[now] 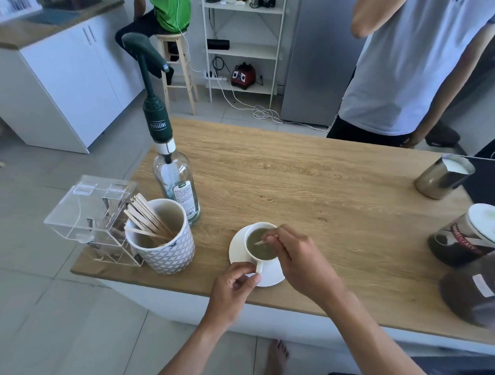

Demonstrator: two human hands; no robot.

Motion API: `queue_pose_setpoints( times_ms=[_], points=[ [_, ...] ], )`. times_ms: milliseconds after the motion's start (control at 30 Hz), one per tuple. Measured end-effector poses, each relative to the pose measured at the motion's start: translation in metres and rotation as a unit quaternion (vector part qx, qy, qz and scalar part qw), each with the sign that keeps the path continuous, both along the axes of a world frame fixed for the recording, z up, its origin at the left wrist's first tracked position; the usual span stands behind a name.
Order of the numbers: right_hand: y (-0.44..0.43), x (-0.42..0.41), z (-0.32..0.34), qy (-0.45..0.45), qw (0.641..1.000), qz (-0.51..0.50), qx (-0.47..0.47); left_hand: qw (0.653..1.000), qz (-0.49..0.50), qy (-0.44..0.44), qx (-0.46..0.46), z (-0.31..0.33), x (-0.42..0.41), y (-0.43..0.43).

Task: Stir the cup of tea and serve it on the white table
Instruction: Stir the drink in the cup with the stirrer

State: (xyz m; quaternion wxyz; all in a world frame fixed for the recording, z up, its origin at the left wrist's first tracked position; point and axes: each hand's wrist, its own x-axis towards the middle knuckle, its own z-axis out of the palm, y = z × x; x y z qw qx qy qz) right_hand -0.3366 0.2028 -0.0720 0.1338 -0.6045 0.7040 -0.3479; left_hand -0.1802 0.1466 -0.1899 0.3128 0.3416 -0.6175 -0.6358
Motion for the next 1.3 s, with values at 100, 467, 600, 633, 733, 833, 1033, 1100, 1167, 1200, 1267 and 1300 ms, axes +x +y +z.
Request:
queue_pose_setpoints(
  times_ms=[100, 467, 600, 633, 733, 833, 1033, 1100, 1167, 1200, 1267, 1300],
  points=[
    [0.013, -0.010, 0.001, -0.021, 0.999, -0.027, -0.010, 1.000, 0.000, 0.000, -0.007, -0.001, 0.000, -0.001],
    [-0.005, -0.011, 0.003, -0.008, 0.998, -0.054, -0.019, 1.000, 0.000, 0.000, -0.006, -0.002, 0.001, -0.001],
    [0.013, -0.003, 0.003, -0.022, 1.000, -0.019, 0.001, 1.000, 0.001, 0.004, -0.005, -0.002, 0.001, -0.001],
    [0.017, -0.006, 0.004, -0.024, 0.999, -0.027, 0.003, 1.000, 0.003, 0.005, -0.005, -0.002, 0.000, -0.001],
    [0.014, -0.020, 0.008, -0.021, 0.995, -0.098, 0.000, 1.000, 0.005, 0.000, -0.007, -0.003, 0.001, -0.001],
    [0.004, -0.027, 0.009, -0.033, 0.989, -0.147, 0.000, 1.000, 0.005, -0.001, -0.009, -0.004, 0.001, -0.001],
    [0.001, -0.021, 0.000, -0.070, 0.984, -0.165, -0.011, 1.000, 0.006, 0.007, -0.004, -0.001, 0.000, -0.001],
    [-0.001, -0.015, 0.003, -0.094, 0.984, -0.151, -0.008, 1.000, 0.006, 0.012, -0.002, 0.000, 0.001, -0.001],
    [0.001, -0.012, 0.004, -0.109, 0.985, -0.131, 0.009, 1.000, 0.004, 0.010, -0.004, 0.000, 0.001, -0.001],
    [0.004, -0.012, 0.005, -0.110, 0.986, -0.126, 0.021, 1.000, 0.003, 0.009, -0.004, 0.000, 0.001, -0.001],
    [0.008, -0.017, 0.007, -0.100, 0.985, -0.134, 0.037, 1.000, 0.004, 0.004, -0.004, -0.001, 0.001, -0.002],
    [0.009, -0.020, 0.008, -0.093, 0.984, -0.147, 0.041, 1.000, 0.004, 0.003, -0.006, -0.001, 0.001, -0.002]
  ],
)
